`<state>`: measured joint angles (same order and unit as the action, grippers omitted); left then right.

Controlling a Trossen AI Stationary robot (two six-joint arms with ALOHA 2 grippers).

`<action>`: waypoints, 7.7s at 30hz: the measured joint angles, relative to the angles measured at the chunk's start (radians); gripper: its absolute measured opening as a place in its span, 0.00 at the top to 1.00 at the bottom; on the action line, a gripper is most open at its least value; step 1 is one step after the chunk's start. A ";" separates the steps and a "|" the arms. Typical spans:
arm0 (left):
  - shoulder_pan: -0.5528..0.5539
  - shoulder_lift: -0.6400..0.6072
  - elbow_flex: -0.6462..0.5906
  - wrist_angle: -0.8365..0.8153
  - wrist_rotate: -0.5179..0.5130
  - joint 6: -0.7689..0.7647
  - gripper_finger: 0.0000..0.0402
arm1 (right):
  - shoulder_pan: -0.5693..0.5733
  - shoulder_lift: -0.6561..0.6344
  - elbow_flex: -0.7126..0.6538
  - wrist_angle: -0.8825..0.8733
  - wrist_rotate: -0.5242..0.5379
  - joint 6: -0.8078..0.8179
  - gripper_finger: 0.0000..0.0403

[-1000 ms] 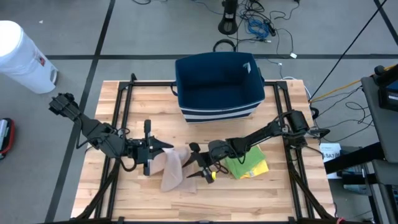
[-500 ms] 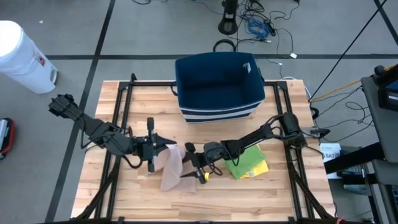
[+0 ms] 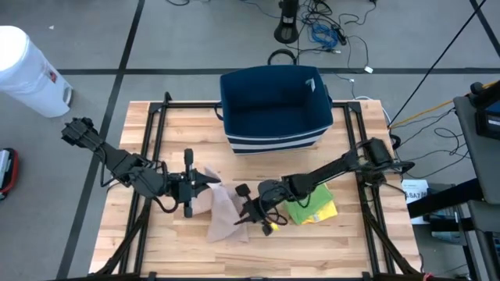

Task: Fold towel
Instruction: Fold the light brown towel

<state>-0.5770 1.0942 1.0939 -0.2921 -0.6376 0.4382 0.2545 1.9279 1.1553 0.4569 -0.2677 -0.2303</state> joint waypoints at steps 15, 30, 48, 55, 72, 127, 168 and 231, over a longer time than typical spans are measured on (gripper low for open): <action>-0.283 -0.015 0.000 0.100 -0.001 0.076 1.00 | 0.159 -0.643 0.001 -0.669 0.001 -0.208 1.00; -0.418 -0.016 0.000 0.308 -0.205 0.370 1.00 | 0.178 -0.864 0.002 -0.776 0.161 -0.310 1.00; -0.167 -0.016 0.000 -0.038 -0.036 -0.008 1.00 | 0.004 -0.426 -0.097 -0.670 0.043 0.010 0.62; -0.178 -0.016 0.000 -0.028 0.182 -0.095 1.00 | -0.069 -0.221 -0.116 -0.406 -0.038 -0.010 0.49; -0.172 -0.016 0.000 -0.279 0.219 -0.506 1.00 | -0.102 0.105 -0.116 0.162 -0.307 0.041 0.51; -0.056 0.021 0.000 -0.350 0.299 -0.487 1.00 | -0.116 -0.168 0.077 0.001 -0.166 -0.171 0.51; 0.252 0.179 0.000 -0.260 0.573 -0.181 1.00 | -0.159 -0.007 0.101 -0.048 -0.678 -0.001 0.65; 0.151 0.178 0.000 -0.326 0.457 -0.273 1.00 | -0.164 0.054 0.101 -0.550 0.035 -0.171 0.72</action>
<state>-0.4261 1.2721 1.0939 -0.6186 -0.1807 0.1648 0.0905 1.9816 1.2564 -0.0931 -0.2324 -0.4016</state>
